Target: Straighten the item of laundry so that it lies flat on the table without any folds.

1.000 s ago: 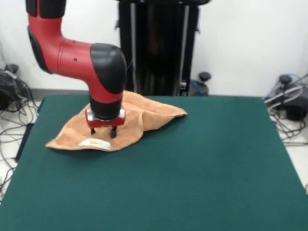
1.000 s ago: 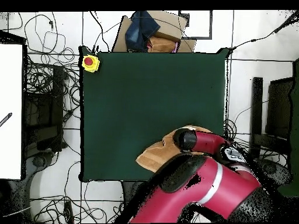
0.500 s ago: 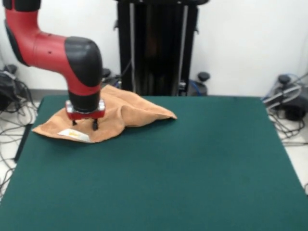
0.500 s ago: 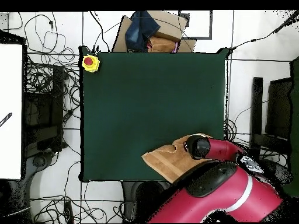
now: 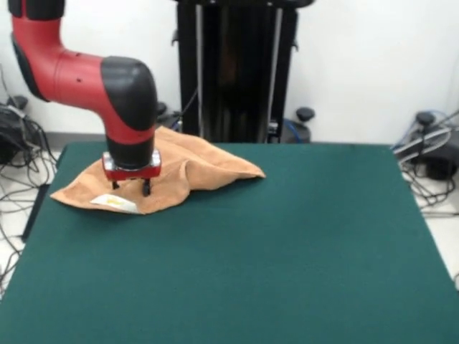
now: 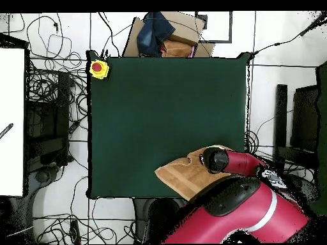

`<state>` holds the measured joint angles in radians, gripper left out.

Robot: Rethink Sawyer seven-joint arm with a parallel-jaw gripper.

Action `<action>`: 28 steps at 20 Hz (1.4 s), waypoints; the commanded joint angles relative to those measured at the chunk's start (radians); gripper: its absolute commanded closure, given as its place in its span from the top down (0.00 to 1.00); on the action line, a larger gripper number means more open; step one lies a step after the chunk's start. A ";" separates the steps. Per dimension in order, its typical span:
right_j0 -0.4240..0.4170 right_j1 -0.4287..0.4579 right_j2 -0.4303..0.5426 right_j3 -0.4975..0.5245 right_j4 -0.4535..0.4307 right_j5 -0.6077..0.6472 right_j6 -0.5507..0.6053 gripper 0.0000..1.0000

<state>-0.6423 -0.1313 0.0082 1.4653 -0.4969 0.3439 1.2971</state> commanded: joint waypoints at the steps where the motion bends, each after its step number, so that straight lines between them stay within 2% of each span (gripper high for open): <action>1: 0.100 -0.025 0.085 0.118 -0.018 -0.145 0.173 1.00; 4: 0.051 -0.190 0.151 0.297 0.036 0.003 0.123 1.00; 7: -0.006 -0.314 0.215 0.413 0.080 0.127 0.059 1.00; 10: -0.038 -0.369 0.246 0.465 0.100 0.174 0.031 1.00; 14: -0.070 -0.384 0.273 0.488 0.098 0.182 0.010 1.00; 16: -0.072 -0.373 0.274 0.479 0.085 0.172 0.011 1.00; 19: -0.070 -0.288 0.267 0.423 0.050 0.123 0.019 1.00; 24: -0.023 -0.128 0.229 0.267 0.005 0.015 0.054 1.00; 28: 0.036 -0.024 0.182 0.127 0.018 -0.089 0.135 1.00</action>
<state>-0.6855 -0.3409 0.1731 1.7977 -0.4419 0.4004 1.2969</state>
